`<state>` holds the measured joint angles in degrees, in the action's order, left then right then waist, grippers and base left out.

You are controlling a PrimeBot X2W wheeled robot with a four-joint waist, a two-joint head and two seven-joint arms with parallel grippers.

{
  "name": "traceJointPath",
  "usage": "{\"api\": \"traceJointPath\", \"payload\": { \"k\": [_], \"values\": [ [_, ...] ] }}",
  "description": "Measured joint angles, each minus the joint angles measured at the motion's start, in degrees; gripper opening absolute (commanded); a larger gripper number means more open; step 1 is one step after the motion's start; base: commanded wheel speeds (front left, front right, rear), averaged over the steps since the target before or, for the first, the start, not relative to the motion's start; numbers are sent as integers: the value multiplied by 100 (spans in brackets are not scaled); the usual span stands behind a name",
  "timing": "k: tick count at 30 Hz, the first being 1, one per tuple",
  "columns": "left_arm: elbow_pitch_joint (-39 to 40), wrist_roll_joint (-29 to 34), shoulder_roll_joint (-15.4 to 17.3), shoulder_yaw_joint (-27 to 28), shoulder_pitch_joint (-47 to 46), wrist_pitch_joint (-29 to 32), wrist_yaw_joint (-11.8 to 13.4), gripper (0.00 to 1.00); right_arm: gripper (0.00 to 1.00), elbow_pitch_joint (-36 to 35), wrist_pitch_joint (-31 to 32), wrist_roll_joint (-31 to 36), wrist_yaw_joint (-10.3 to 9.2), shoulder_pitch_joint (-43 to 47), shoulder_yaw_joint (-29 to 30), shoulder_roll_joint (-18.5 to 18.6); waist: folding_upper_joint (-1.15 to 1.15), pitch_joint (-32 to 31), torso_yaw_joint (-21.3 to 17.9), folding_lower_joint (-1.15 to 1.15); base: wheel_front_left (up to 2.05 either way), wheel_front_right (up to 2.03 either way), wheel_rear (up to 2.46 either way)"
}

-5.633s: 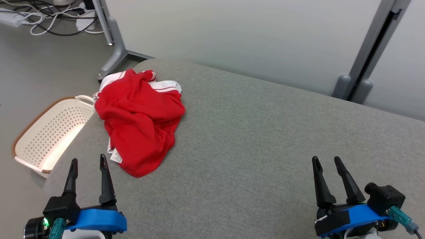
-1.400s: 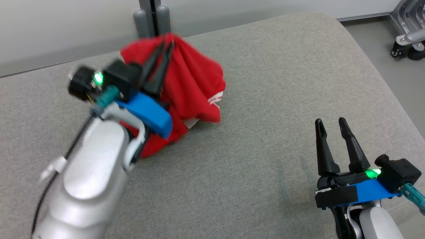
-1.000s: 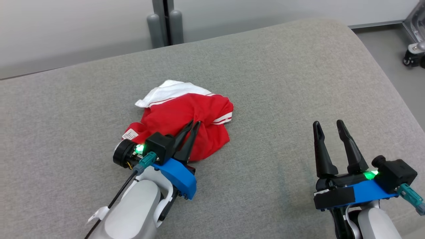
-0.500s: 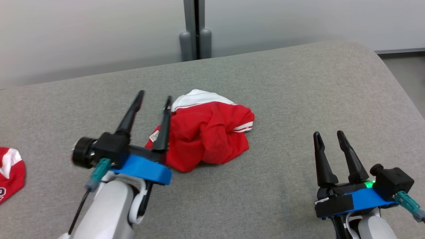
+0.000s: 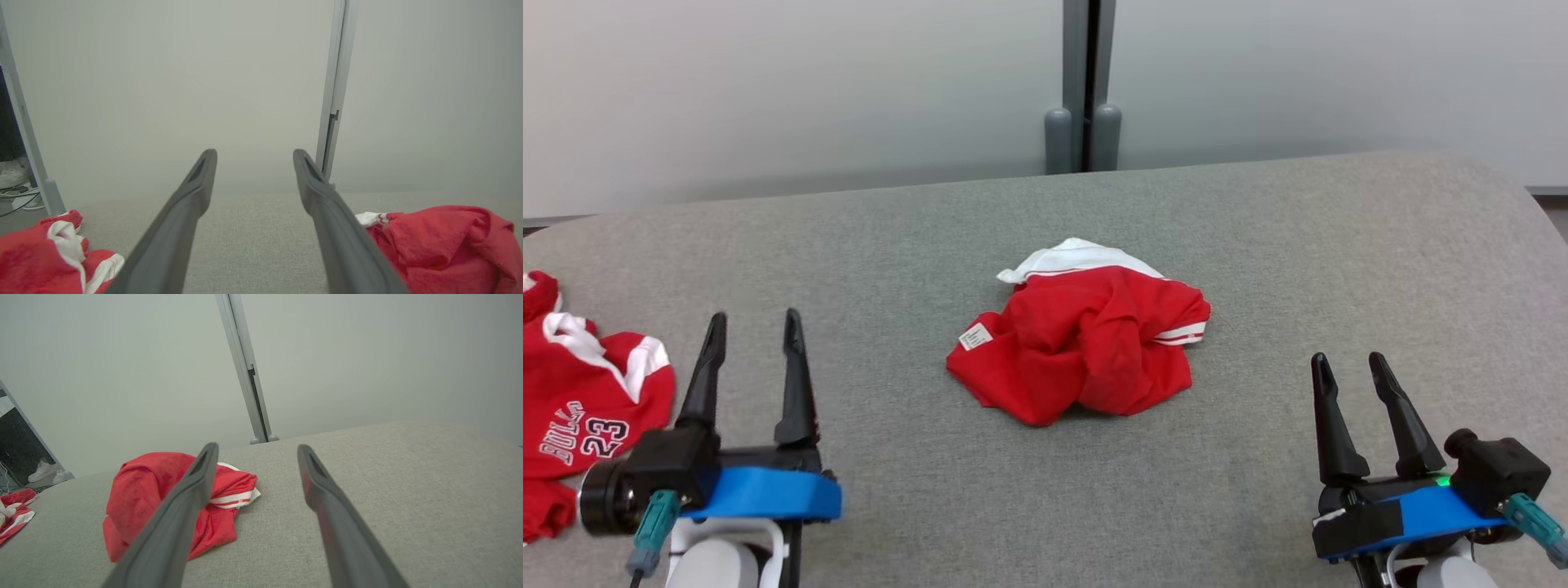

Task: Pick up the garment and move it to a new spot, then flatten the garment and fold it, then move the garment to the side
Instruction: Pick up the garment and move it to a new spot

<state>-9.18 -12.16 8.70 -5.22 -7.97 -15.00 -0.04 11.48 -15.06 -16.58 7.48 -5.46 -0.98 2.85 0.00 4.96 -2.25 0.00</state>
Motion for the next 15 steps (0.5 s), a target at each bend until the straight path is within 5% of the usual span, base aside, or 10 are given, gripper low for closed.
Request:
{"api": "traceJointPath", "payload": {
  "k": [15],
  "values": [
    [-7,379,-330,632,811,0,-249,100,100,311,0,85,0,245,-9,1,0,-251,174,0,0,0,0]
  ]
}}
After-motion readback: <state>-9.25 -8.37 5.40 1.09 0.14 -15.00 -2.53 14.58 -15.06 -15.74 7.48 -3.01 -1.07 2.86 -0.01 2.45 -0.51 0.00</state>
